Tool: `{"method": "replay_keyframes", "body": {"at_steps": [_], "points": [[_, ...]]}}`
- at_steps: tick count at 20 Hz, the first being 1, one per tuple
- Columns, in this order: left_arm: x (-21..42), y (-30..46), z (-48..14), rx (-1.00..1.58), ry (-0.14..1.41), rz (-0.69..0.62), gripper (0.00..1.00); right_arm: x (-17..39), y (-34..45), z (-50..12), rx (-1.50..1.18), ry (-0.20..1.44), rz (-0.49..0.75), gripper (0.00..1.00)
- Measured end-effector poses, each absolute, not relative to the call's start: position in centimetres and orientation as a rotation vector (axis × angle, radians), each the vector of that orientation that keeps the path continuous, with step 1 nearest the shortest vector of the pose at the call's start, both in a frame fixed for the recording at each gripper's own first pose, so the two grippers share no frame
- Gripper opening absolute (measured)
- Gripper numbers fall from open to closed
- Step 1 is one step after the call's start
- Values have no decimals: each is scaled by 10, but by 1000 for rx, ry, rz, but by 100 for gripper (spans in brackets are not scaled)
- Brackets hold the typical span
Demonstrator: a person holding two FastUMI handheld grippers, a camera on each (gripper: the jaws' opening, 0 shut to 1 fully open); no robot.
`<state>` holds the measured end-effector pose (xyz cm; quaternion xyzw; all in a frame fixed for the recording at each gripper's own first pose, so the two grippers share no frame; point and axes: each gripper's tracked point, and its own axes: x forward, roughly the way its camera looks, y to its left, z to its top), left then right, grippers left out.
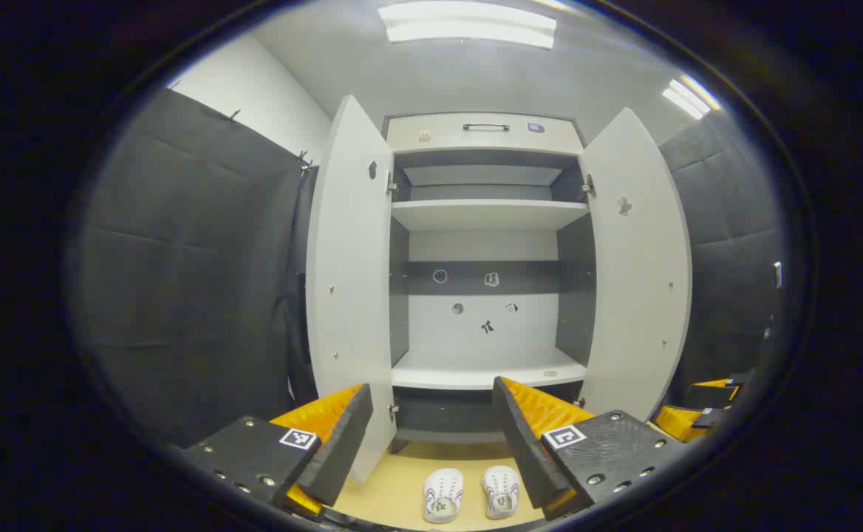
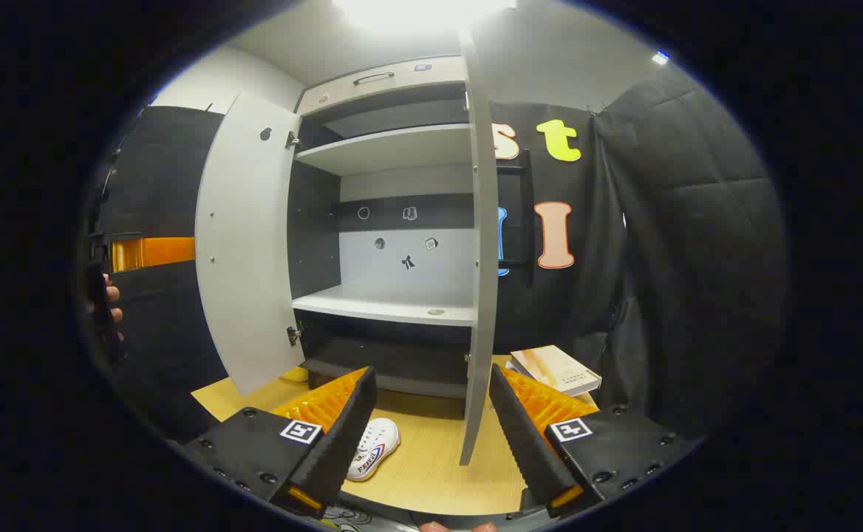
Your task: Grab one shoe with the right hand and put it into the shoe cabinet, grab the other shoe with the left hand and put it into the shoe cabinet; then close the right door with the right hand and the left door with the left hand.
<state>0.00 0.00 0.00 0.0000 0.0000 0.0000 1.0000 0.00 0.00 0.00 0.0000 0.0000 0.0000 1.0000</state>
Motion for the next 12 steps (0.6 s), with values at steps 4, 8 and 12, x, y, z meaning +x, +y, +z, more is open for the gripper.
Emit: {"method": "replay_keyframes", "body": {"at_steps": [4,8,12], "points": [[9,20,-15,-5,57,-28,94,0,8,-6,27,47,-98,96],[17,38,-36,-4,78,-71,94,4,23,-14,3,86,-138,97],[22,49,-51,24,80,-107,94,11,47,-18,43,83,-146,96]]}}
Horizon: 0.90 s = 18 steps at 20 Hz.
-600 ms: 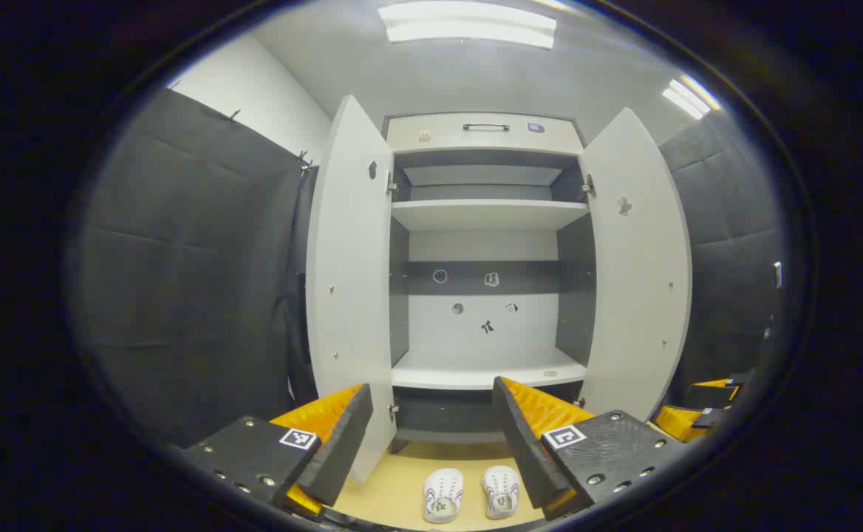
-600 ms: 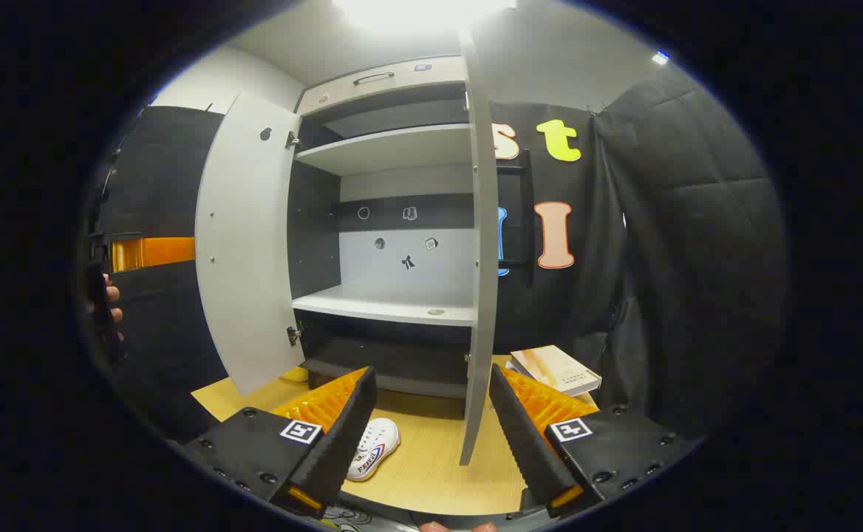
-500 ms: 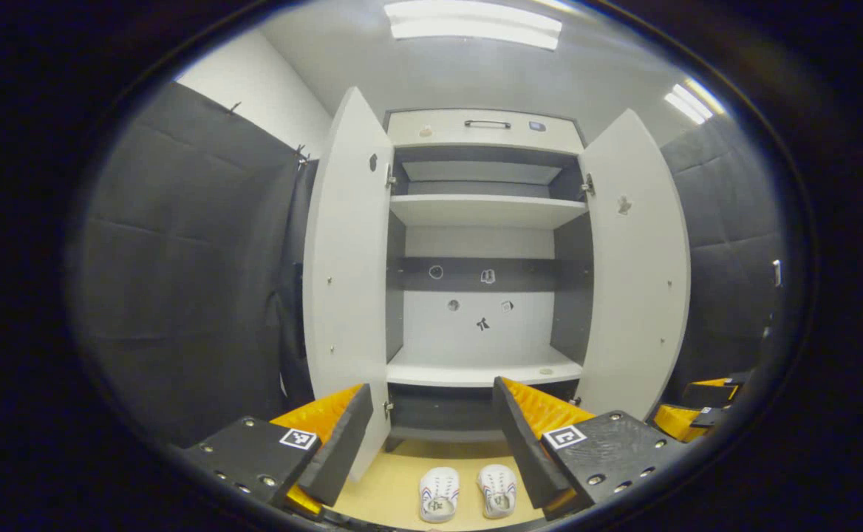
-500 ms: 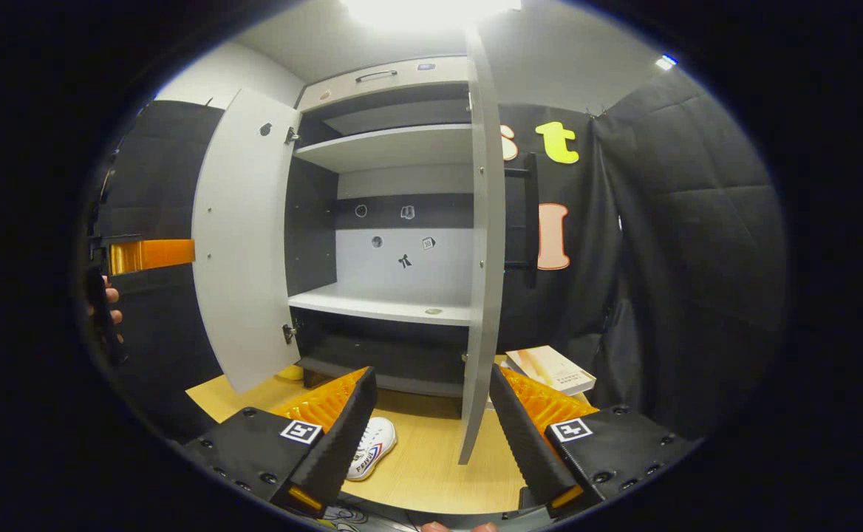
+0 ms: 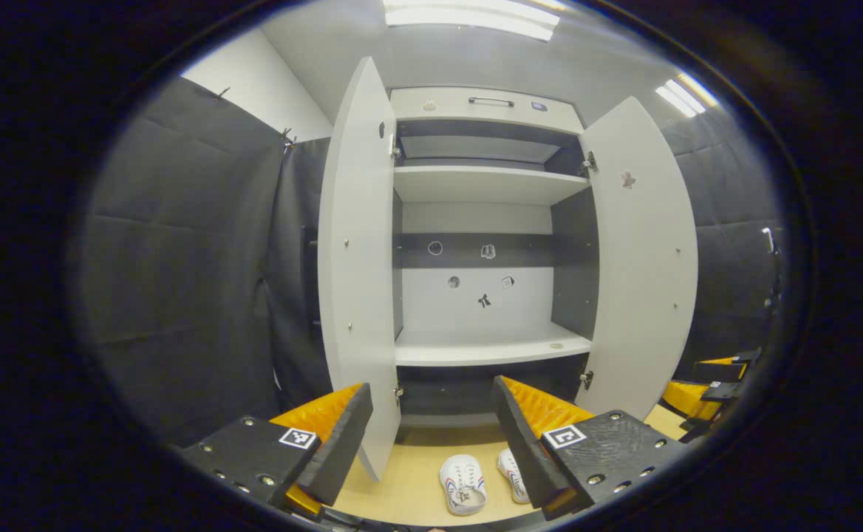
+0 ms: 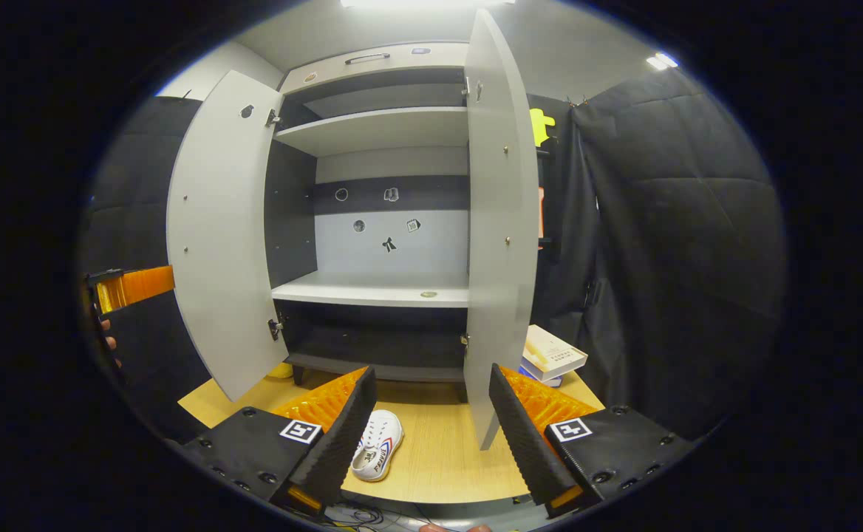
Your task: Grab one shoe with the right hand and put it into the shoe cabinet, grab the other shoe with the left hand and put it into the shoe cabinet; then close the right door with the right hand and the left door with the left hand.
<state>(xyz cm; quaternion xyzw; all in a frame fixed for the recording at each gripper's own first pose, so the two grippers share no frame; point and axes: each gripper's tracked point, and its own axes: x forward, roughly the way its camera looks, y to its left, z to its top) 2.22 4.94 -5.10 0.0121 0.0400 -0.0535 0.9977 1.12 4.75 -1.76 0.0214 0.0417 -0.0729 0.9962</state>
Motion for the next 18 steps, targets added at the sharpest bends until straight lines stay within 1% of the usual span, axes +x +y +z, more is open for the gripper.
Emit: {"method": "replay_keyframes", "body": {"at_steps": [3,7,10,13,14,15,16,17,18], "points": [[22,46,-50,18,96,-158,94,14,63,-19,58,97,-131,96],[23,48,-43,20,62,-228,94,29,80,-20,77,97,-147,96],[24,50,-55,-6,67,-272,94,41,92,-23,88,130,-139,96],[22,58,-64,-39,107,-298,94,51,99,-31,56,195,-142,96],[20,60,-64,-47,112,-317,94,57,102,-33,54,208,-136,93],[20,62,-64,-40,114,-329,94,63,103,-34,54,216,-133,93],[20,66,-68,-20,122,-328,94,68,105,-38,53,222,-129,96],[22,72,-70,-9,132,-320,93,73,107,-42,48,230,-119,93],[23,75,-71,-16,140,-318,94,78,108,-49,43,242,-109,93]]}}
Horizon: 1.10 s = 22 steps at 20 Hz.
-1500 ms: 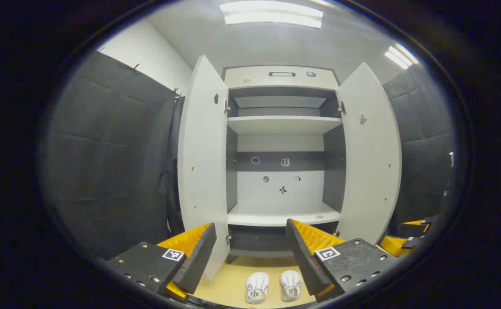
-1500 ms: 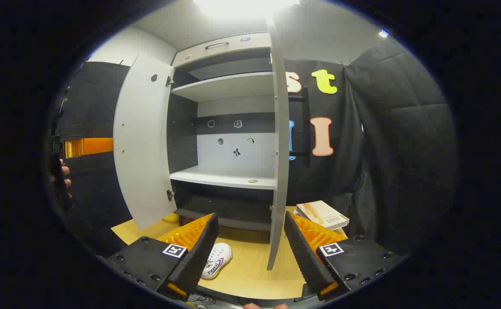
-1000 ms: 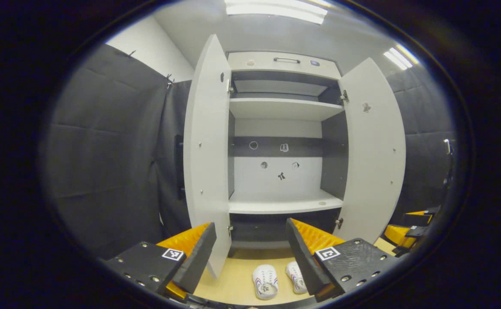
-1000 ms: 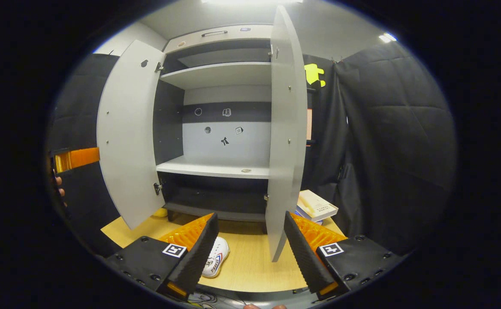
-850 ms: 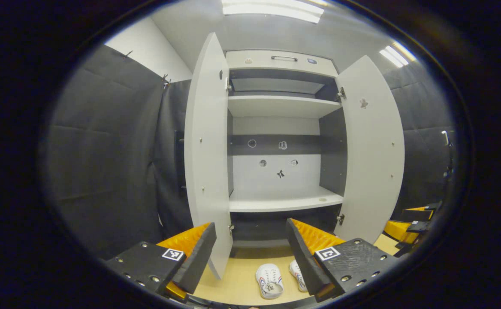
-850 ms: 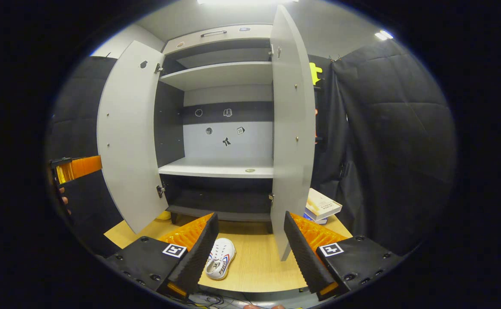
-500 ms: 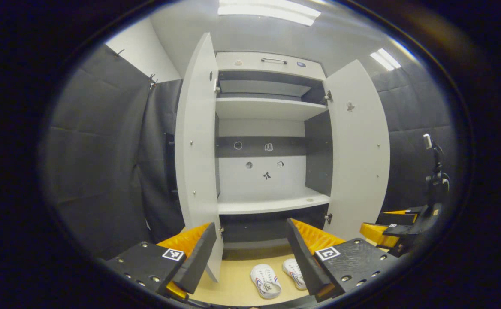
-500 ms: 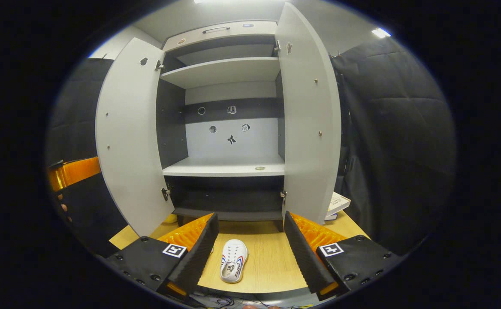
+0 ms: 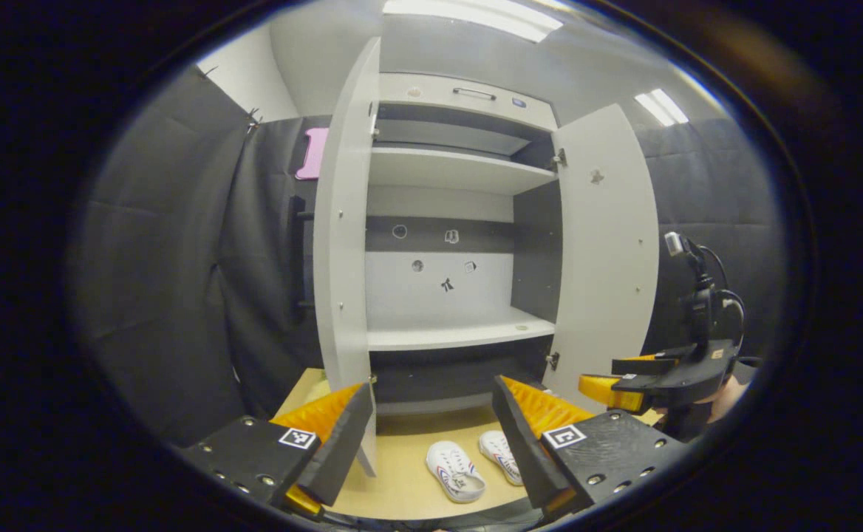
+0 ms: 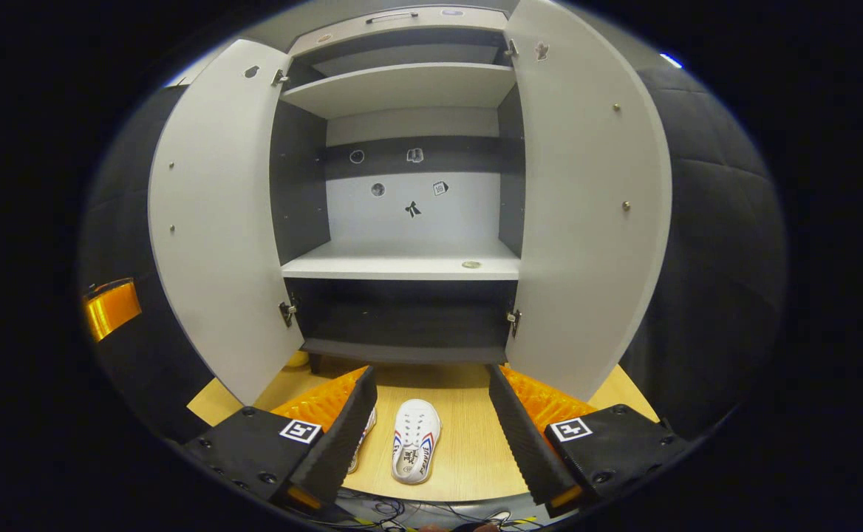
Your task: Grab one shoe with the right hand and put it into the shoe cabinet, grab the other shoe with the left hand and put it into the shoe cabinet; then close the right door with the right hand and the left door with the left hand.
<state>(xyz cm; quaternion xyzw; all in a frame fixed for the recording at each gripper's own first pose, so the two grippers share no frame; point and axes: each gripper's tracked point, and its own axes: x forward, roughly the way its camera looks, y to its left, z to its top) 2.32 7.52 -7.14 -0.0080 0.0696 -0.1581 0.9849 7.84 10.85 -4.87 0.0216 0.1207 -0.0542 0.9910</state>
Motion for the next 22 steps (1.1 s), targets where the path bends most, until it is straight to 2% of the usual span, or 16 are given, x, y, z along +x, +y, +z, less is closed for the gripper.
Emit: {"method": "replay_keyframes", "body": {"at_steps": [1,2,3,4,5,7,9,10,11,12,13,14,15,19,22], "points": [[24,77,-73,-39,150,-319,94,85,109,-55,42,256,-101,96],[24,78,-76,-66,161,-315,94,92,111,-63,50,273,-91,92],[25,80,-78,-89,170,-307,94,98,115,-71,67,294,-66,96],[25,83,-82,-106,175,-294,94,105,122,-81,95,321,-32,93],[25,86,-86,-119,180,-280,94,111,130,-89,129,345,5,96],[23,84,-96,-136,210,-271,94,126,136,-110,180,399,25,93],[23,85,-98,-141,222,-256,94,135,145,-133,226,482,54,96],[21,86,-100,-138,226,-245,94,137,154,-144,242,521,87,93],[20,88,-101,-135,229,-232,94,141,161,-155,242,555,112,98],[16,90,-101,-135,229,-221,94,142,164,-167,229,589,130,98],[13,93,-103,-136,234,-211,94,145,167,-178,213,617,140,92],[8,96,-107,-136,242,-202,95,147,169,-189,201,640,149,92],[5,99,-110,-133,249,-192,95,150,171,-198,191,661,154,99],[-6,111,-121,-116,278,-148,94,167,174,-232,200,721,135,99],[-15,119,-131,-118,307,-124,94,181,165,-254,86,733,115,99]]}}
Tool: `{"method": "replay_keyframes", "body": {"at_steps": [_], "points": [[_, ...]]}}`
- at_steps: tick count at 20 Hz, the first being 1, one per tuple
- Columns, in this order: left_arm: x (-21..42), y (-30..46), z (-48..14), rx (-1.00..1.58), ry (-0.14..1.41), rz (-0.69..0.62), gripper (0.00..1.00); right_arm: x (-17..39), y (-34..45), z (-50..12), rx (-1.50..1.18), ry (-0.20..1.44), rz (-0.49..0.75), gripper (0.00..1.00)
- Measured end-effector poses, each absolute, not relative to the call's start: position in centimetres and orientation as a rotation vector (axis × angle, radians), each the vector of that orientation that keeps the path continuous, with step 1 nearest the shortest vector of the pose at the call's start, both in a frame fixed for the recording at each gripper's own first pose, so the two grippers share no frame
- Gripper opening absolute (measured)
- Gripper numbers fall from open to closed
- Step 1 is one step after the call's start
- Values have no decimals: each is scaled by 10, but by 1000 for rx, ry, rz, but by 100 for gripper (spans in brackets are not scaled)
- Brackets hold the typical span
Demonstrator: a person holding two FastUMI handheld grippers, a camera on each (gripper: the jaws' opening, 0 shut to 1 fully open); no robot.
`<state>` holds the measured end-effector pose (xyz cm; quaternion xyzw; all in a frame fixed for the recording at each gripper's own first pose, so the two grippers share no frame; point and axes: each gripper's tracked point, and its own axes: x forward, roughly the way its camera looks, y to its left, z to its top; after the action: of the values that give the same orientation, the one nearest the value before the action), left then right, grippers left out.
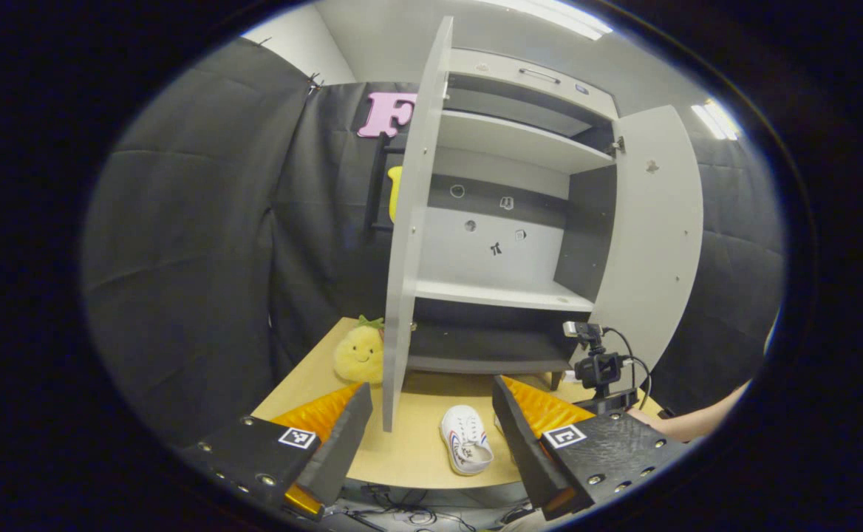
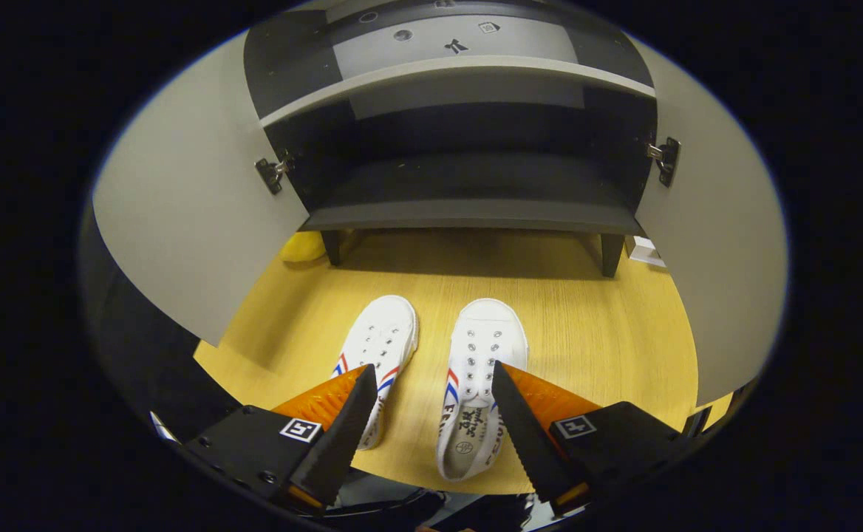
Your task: Grab one shoe with the right hand and put it into the shoe cabinet, grab the other shoe with the left hand and put it into the shoe cabinet; then close the right door with the right hand and the left door with the left hand.
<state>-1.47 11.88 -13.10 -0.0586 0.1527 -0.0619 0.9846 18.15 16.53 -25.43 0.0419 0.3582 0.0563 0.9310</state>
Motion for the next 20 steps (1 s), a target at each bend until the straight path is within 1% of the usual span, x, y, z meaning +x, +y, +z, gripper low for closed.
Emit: {"method": "replay_keyframes", "body": {"at_steps": [3,7,8,10,11,13,15,16,17,18,19,20], "points": [[-20,121,-142,-124,341,-117,94,192,166,-275,22,760,126,98],[-25,122,-146,-103,348,-110,95,192,169,-299,-10,804,142,98],[-26,122,-145,-98,349,-106,95,191,171,-305,-19,817,148,91],[-28,123,-150,-97,356,-97,95,187,174,-317,-21,856,156,91],[-29,123,-151,-103,360,-94,94,186,174,-322,-19,872,158,94],[-33,123,-150,-119,364,-88,94,191,173,-331,-29,893,155,94],[-34,121,-153,-121,368,-86,94,195,178,-336,-11,928,159,87],[-35,122,-154,-114,367,-84,95,197,179,-343,-20,943,155,88],[-34,123,-154,-104,366,-80,95,199,171,-346,-65,949,121,87],[-33,124,-153,-93,363,-76,95,200,166,-347,-101,951,98,72],[-34,123,-152,-81,355,-71,95,200,164,-346,-108,955,83,65],[-33,123,-150,-75,348,-72,94,201,164,-345,-91,953,64,51]]}}
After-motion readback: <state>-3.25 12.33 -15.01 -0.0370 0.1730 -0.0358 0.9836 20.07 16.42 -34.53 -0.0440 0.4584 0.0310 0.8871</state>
